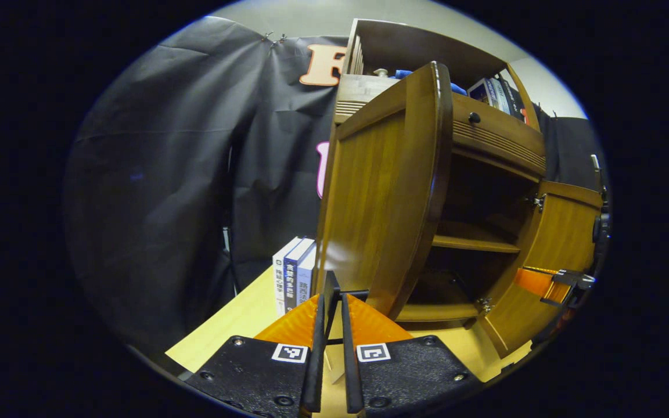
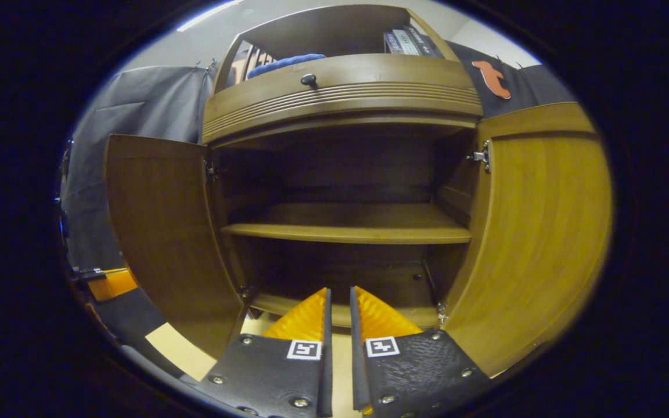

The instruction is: Open the right door of the double-door shoe cabinet with the right hand, and open the left door with the left hand.

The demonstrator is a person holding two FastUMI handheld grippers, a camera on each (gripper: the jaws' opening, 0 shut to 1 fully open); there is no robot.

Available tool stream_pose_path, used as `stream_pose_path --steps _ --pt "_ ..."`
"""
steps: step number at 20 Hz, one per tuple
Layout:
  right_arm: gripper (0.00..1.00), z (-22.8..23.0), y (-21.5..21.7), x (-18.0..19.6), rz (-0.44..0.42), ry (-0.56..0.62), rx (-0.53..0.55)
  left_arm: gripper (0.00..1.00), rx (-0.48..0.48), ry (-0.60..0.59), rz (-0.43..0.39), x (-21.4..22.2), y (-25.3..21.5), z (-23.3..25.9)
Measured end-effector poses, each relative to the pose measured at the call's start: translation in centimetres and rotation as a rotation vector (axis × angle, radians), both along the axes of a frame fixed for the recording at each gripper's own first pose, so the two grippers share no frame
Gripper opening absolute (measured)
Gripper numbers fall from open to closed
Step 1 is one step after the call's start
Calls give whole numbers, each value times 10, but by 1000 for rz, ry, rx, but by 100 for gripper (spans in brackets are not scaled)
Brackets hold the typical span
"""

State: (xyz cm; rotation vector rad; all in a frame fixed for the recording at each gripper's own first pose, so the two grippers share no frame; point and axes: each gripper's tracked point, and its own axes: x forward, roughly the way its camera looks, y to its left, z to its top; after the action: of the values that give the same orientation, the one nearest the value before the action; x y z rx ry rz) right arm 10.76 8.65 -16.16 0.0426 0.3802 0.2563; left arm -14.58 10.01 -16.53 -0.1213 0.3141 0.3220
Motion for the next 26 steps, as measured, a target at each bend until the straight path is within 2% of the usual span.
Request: stream_pose_path --steps 3,4,5,7,8,11,12,13,14,15,17,20,26 --pt "14 -4 9 3 25 8 10 13 25 12 64 -7 25 -1" --pt "14 -4 11 4 33 10 10 2 17 16 76 -12 30 -2" --pt "14 -5 13 3 40 13 9 12 -1 11 84 -14 35 -2" --pt "14 -8 16 5 52 17 10 12 -38 1 104 -19 43 -3" --pt "14 -9 17 6 56 19 10 3 -40 -5 119 -22 49 -3" --pt "13 -11 21 10 66 26 22 2 2 6 176 -36 69 -1" --pt "14 -11 22 12 70 29 29 2 17 8 191 -37 72 2" --pt "14 -12 26 13 75 32 34 12 27 10 207 -38 76 4" --pt "14 -12 28 14 81 33 38 3 25 7 218 -41 82 5" --pt "14 -13 30 15 87 34 40 12 12 1 221 -44 83 6" --pt "14 -15 36 15 100 37 41 12 -7 -7 226 -46 80 10" --pt "14 -14 38 16 112 32 37 11 62 -23 233 -48 74 28" --pt "13 3 35 15 108 -5 26 11 279 -192 195 -32 60 136"
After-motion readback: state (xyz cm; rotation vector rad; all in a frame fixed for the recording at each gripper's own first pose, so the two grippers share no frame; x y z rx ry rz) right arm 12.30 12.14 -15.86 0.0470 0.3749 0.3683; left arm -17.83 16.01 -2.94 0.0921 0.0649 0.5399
